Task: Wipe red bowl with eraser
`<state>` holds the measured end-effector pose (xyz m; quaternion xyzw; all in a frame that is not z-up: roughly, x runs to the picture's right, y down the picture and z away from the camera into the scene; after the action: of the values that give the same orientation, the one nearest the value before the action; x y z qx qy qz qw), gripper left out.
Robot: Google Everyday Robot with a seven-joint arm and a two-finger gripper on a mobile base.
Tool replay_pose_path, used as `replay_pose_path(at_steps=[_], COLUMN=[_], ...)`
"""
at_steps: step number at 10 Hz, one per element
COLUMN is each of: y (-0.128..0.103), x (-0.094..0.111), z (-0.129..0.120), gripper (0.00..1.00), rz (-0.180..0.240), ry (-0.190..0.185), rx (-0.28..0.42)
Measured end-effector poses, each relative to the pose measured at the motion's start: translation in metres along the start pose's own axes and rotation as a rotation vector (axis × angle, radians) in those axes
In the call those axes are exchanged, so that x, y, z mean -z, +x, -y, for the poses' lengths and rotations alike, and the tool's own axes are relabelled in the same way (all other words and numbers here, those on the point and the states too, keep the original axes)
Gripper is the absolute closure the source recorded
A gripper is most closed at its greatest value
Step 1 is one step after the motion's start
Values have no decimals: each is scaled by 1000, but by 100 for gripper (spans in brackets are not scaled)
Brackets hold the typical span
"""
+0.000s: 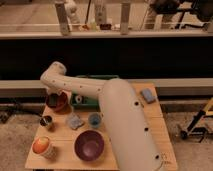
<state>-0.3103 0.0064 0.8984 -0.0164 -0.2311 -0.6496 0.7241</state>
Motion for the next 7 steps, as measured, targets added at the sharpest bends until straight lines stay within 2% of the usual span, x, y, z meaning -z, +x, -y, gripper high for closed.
replay_pose_path(at_steps=[3, 7], y=[1, 20], x=[3, 0], z=[-20, -30], gripper=[100, 100], rz=[-10, -56], ry=[-22, -64], rx=[-61, -72])
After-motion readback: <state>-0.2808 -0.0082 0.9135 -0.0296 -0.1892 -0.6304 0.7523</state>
